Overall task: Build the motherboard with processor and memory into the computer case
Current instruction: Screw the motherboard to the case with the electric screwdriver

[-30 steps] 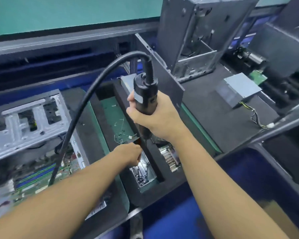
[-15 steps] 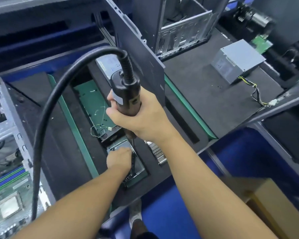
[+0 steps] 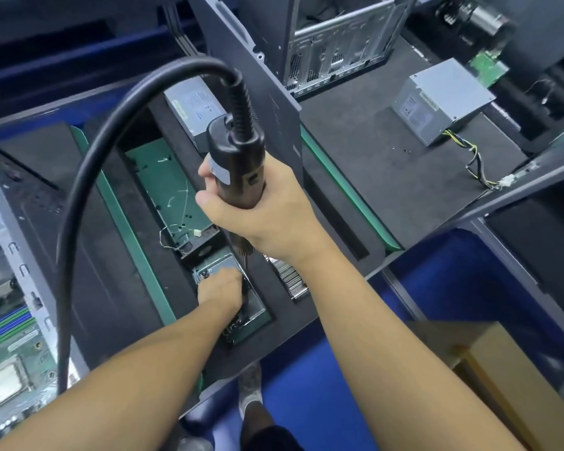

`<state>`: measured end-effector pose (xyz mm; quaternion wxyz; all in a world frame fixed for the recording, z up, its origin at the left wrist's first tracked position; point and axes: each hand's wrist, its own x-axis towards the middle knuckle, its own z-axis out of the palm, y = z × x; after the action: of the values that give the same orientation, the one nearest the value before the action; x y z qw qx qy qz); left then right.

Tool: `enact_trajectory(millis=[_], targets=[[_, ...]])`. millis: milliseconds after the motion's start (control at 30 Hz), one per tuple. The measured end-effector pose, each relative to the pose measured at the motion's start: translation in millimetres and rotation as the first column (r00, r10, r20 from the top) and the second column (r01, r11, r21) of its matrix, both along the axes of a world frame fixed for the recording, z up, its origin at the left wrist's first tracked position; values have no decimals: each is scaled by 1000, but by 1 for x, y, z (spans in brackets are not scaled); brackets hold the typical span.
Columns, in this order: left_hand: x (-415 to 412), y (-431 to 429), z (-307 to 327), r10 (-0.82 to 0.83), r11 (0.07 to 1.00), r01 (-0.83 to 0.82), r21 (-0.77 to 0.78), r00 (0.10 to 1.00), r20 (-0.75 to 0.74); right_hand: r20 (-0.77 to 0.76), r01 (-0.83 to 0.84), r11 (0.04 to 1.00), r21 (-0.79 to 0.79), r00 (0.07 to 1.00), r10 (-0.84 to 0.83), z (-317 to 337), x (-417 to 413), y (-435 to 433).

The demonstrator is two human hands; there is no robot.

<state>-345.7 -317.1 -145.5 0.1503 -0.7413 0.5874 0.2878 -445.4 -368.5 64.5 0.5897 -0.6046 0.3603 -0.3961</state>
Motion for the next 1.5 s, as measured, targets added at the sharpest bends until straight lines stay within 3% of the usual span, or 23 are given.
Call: enact_trajectory(millis=[167, 300, 567, 700, 1167, 1500], targets=[[5, -15, 40, 250, 965, -264, 3, 909, -334, -58, -16, 998, -66, 998, 12, 26, 18, 4], [32, -24, 89, 300, 921, -381, -84, 829, -473, -78, -38, 985, -167, 997, 25, 75, 52, 11], [126, -13, 212, 123, 880, -331, -340, 851, -511, 58, 31, 913, -407, 998, -8, 178, 110, 40], [187, 29, 249, -17, 861, -273, -428, 828, -561, 170, 46, 904, -426, 985, 30, 215, 150, 65], [289, 147, 205, 43, 804, -469, -365, 659, -751, 133, -77, 934, -350, 982, 131, 182, 252, 140], [304, 159, 185, 29, 784, -462, -415, 694, -719, 99, -40, 943, -330, 992, 77, 169, 262, 154]])
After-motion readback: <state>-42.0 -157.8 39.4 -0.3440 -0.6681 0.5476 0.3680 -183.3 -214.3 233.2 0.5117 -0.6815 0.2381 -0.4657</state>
